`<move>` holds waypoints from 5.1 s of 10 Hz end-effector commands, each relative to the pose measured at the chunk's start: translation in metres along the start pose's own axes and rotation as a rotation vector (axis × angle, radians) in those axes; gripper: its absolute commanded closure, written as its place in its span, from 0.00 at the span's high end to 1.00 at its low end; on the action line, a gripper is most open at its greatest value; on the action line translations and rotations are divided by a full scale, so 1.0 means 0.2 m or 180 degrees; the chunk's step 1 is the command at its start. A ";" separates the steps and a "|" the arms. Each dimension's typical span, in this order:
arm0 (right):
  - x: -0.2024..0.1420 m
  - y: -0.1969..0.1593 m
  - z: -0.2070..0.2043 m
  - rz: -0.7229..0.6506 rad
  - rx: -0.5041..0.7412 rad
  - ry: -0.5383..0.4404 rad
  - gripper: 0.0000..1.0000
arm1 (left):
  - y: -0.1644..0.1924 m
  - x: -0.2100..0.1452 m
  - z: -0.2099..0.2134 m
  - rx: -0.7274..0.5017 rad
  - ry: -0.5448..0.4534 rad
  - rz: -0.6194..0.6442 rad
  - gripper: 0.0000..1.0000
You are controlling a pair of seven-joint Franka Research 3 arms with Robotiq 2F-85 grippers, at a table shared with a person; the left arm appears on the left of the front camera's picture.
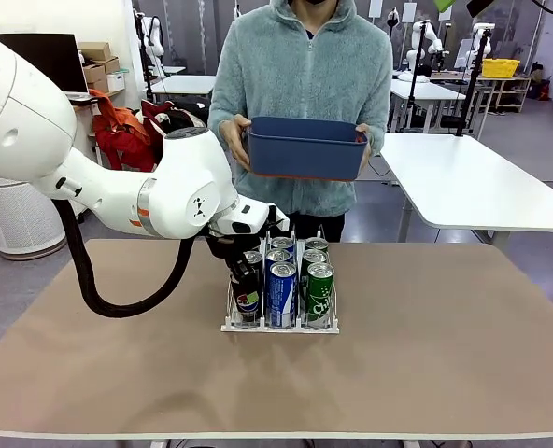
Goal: Fill the beverage cans into the dispenser.
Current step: Place the picked Pepsi coke in the line of the Automatic Can Dispenser with the same cans.
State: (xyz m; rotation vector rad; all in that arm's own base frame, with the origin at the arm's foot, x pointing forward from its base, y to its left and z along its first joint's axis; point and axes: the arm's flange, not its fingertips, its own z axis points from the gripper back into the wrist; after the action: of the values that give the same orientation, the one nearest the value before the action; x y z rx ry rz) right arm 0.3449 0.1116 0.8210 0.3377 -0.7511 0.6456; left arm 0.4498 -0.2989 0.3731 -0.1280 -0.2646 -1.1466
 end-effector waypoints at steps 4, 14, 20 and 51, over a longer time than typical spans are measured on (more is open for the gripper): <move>0.00 0.00 0.00 -0.0002 -0.0006 -0.0012 1.00 | -0.05 -0.05 0.21 0.0037 -0.0188 0.0247 1.00; 0.00 0.00 0.00 -0.0002 -0.0006 -0.0012 1.00 | -0.17 -0.15 0.60 0.0395 -0.0605 0.0387 1.00; 0.00 0.00 0.00 -0.0002 -0.0006 -0.0012 1.00 | -0.14 -0.26 0.96 0.0498 -0.0783 0.0283 1.00; 0.00 0.00 0.00 -0.0002 -0.0006 -0.0012 1.00 | -0.02 -0.32 2.41 0.0724 -0.1152 -0.0442 1.00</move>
State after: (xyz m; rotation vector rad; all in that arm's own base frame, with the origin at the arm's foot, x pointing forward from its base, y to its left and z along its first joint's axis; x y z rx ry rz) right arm 0.3449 0.1116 0.8210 0.3377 -0.7511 0.6456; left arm 0.3529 -0.1322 0.8190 -0.1138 -0.7308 -1.2082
